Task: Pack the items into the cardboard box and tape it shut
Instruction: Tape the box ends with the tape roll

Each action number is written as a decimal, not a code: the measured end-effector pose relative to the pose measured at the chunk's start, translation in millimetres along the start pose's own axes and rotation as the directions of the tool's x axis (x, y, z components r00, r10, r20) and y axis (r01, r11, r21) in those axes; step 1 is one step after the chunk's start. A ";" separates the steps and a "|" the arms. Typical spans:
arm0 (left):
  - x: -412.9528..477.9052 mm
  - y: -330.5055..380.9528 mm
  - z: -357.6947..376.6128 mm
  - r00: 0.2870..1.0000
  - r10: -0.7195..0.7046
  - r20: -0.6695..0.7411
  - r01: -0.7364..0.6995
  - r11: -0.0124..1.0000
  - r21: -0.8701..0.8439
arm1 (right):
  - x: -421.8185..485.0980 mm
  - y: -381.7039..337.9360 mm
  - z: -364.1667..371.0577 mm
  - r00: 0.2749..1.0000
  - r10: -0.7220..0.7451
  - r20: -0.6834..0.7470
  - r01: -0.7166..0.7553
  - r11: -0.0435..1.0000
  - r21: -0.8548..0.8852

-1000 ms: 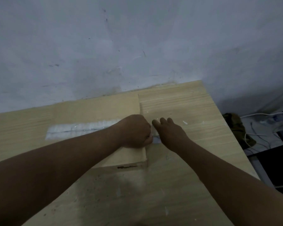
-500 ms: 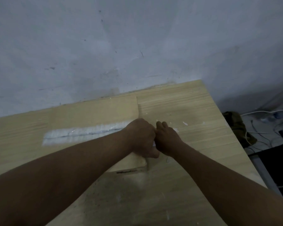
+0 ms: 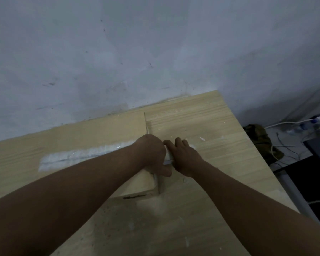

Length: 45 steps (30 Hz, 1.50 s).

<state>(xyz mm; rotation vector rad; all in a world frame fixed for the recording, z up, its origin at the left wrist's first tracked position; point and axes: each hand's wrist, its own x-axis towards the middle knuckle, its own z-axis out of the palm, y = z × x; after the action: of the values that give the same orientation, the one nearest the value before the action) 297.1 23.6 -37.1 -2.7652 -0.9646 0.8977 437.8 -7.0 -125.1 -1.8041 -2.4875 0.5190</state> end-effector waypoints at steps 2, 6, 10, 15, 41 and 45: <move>-0.6 -2.4 4.5 0.999 0.015 -0.036 -0.015 1.000 0.009 | -4.6 4.7 1.0 0.998 0.032 0.056 -0.034 0.999 0.039; -4.2 -0.2 10.2 0.986 0.050 -0.157 -0.049 0.999 0.014 | -21.5 11.0 -2.0 0.988 0.117 0.097 -0.129 0.983 0.128; -7.1 -0.7 19.9 0.931 0.076 -0.357 -0.099 0.994 -0.046 | -41.8 14.7 0.5 0.971 0.236 -0.032 -0.227 0.958 0.173; -6.4 -3.1 29.6 0.859 0.094 -0.503 -0.162 0.982 -0.095 | -86.9 26.9 2.3 0.841 0.531 -0.099 -0.516 0.844 0.142; 13.7 -16.8 18.3 0.957 -0.069 -0.282 -0.069 0.889 -0.453 | -147.8 43.9 39.2 0.772 0.634 -0.056 -0.628 0.773 0.093; 34.2 -18.0 -0.9 0.997 -0.070 -0.034 0.045 0.870 -0.491 | -141.1 36.7 36.9 0.859 0.511 0.030 -0.512 0.855 0.082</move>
<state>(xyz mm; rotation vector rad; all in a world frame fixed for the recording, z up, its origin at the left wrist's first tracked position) 309.4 58.3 -48.9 -3.1192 -1.4324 0.6356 510.2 -137.2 -145.8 -2.4286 -1.9215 0.6333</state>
